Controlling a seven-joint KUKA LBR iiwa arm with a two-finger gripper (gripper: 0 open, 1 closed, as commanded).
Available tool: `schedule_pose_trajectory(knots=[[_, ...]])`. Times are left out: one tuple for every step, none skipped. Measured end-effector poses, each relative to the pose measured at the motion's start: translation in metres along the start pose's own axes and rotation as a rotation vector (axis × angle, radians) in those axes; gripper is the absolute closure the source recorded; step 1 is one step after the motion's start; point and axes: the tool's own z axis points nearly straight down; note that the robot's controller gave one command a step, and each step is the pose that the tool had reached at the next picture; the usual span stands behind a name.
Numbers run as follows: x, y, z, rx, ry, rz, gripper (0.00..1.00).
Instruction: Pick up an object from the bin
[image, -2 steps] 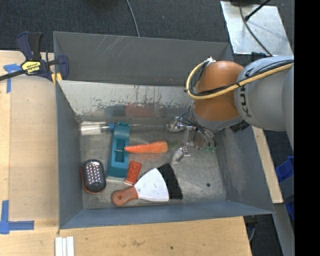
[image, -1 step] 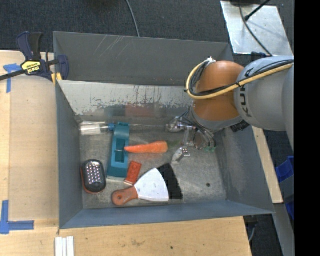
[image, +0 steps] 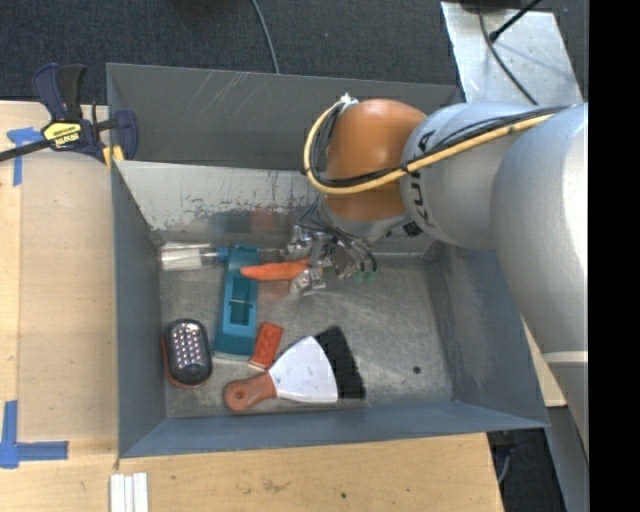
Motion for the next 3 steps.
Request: schedule_pose_trajectory(knots=[[0.000,0.000,0.000,0.000,0.000,0.000,1.00],[0.005,0.008,-0.105,-0.002,0.001,0.031,1.00],[0.005,0.008,-0.105,-0.002,0.001,0.030,1.00]])
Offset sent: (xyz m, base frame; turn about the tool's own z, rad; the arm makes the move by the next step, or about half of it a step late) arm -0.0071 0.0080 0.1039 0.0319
